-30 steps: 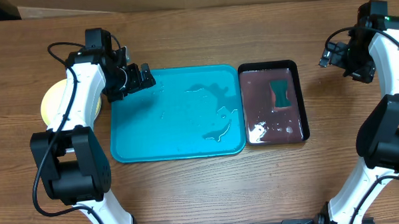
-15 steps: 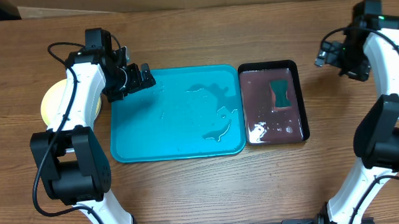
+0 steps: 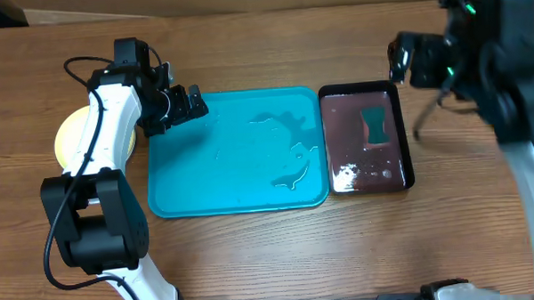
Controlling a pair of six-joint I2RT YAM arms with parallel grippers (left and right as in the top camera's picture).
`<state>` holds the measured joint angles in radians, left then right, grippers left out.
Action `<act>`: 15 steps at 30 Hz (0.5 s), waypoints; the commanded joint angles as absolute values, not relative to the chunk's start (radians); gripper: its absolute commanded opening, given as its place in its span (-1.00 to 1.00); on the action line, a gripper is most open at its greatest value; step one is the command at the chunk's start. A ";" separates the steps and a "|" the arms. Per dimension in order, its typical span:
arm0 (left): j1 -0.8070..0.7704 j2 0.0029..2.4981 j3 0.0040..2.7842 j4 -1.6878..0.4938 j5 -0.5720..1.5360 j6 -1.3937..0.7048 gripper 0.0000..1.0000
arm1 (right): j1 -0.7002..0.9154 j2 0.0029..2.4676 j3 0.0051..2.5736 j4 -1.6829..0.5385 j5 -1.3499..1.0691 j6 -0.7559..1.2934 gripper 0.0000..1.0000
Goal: Clean dirty plates on tray and stack at the side
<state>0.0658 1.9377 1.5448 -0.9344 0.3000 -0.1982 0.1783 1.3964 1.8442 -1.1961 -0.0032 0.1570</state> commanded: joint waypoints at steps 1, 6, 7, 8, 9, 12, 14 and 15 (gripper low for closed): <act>0.065 1.924 1.539 -0.933 0.304 -0.171 0.99 | 0.261 1.240 1.853 -1.194 0.001 0.157 1.00; 0.065 1.924 1.539 -0.933 0.304 -0.171 0.99 | 0.299 1.008 1.826 -1.164 0.026 0.096 1.00; 0.065 1.924 1.539 -0.933 0.304 -0.171 1.00 | 0.291 0.940 1.792 -1.133 0.025 0.080 1.00; 0.065 1.924 1.539 -0.933 0.304 -0.171 1.00 | 0.283 0.883 1.754 -1.097 0.025 0.073 1.00; 0.065 1.924 1.539 -0.933 0.304 -0.171 1.00 | 0.274 0.830 1.711 -1.057 0.025 0.065 1.00; 0.065 1.924 1.539 -0.933 0.304 -0.171 1.00 | 0.242 0.649 1.526 -0.907 0.025 0.031 1.00; 0.065 1.924 1.539 -0.933 0.304 -0.171 0.99 | 0.225 0.524 1.374 -0.805 0.025 0.025 1.00; 0.065 1.924 1.539 -0.933 0.304 -0.171 1.00 | 0.217 0.464 1.294 -0.758 0.025 0.025 1.00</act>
